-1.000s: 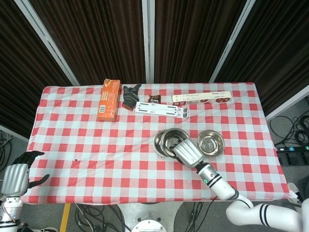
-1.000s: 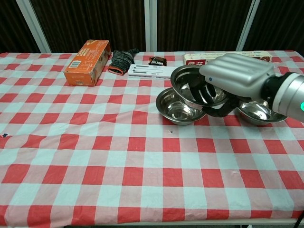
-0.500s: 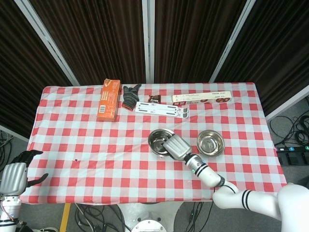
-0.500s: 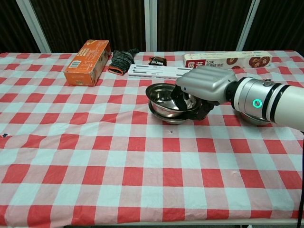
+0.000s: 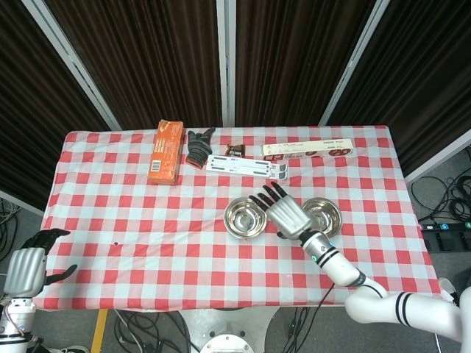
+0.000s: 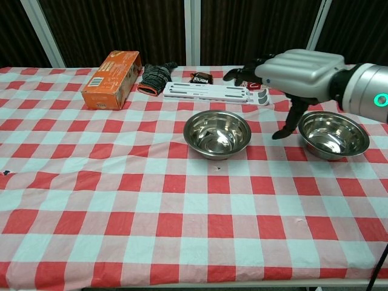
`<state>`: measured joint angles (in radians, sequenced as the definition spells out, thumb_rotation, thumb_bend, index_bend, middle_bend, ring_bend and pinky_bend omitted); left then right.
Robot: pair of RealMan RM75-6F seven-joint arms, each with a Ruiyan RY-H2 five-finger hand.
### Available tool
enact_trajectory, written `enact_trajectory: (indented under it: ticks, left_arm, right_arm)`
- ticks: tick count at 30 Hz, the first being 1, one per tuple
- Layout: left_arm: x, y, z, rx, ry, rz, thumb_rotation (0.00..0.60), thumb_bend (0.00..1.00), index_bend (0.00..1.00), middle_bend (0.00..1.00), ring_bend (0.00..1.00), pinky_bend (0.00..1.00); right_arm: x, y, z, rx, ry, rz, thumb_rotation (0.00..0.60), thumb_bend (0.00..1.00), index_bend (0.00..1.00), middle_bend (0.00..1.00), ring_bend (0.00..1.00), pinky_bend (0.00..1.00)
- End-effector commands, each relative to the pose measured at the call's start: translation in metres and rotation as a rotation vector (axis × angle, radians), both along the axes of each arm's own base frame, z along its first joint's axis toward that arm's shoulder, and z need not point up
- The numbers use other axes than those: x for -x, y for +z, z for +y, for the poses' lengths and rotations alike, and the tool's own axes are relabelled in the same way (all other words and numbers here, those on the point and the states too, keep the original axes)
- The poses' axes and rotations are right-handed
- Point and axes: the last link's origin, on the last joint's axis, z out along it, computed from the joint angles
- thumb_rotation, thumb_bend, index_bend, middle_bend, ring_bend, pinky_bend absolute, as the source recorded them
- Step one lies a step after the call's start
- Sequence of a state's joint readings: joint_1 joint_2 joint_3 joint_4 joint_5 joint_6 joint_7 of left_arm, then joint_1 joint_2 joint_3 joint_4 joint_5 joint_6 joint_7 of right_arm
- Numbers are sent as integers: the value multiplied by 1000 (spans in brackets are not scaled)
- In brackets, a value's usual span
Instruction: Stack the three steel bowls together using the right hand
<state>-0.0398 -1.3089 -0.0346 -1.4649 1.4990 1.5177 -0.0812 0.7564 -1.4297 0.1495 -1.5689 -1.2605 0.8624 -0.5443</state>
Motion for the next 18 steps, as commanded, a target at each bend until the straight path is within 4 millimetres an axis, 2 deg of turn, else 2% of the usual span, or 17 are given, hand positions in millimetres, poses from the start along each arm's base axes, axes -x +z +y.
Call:
enact_trajectory:
  ticks: [1, 4, 8, 18]
  left_arm:
    - [0, -1, 0, 2, 0, -1, 600, 124, 344, 384, 264, 344]
    - [0, -2, 0, 4, -1, 0, 600, 124, 344, 384, 264, 344]
    - [-1, -2, 0, 8, -3, 2, 600, 124, 344, 384, 264, 344]
    - [-5, -6, 0, 28, -20, 12, 600, 125, 344, 384, 264, 344]
  right_arm:
    - [26, 14, 6, 42, -75, 32, 600, 0, 52, 172, 6, 65]
    - [48, 23, 12, 73, -153, 38, 600, 0, 90, 211, 39, 105]
    - [67, 32, 29, 115, -221, 27, 600, 0, 130, 252, 95, 156]
    - [99, 32, 51, 128, -322, -10, 600, 0, 207, 303, 156, 216]
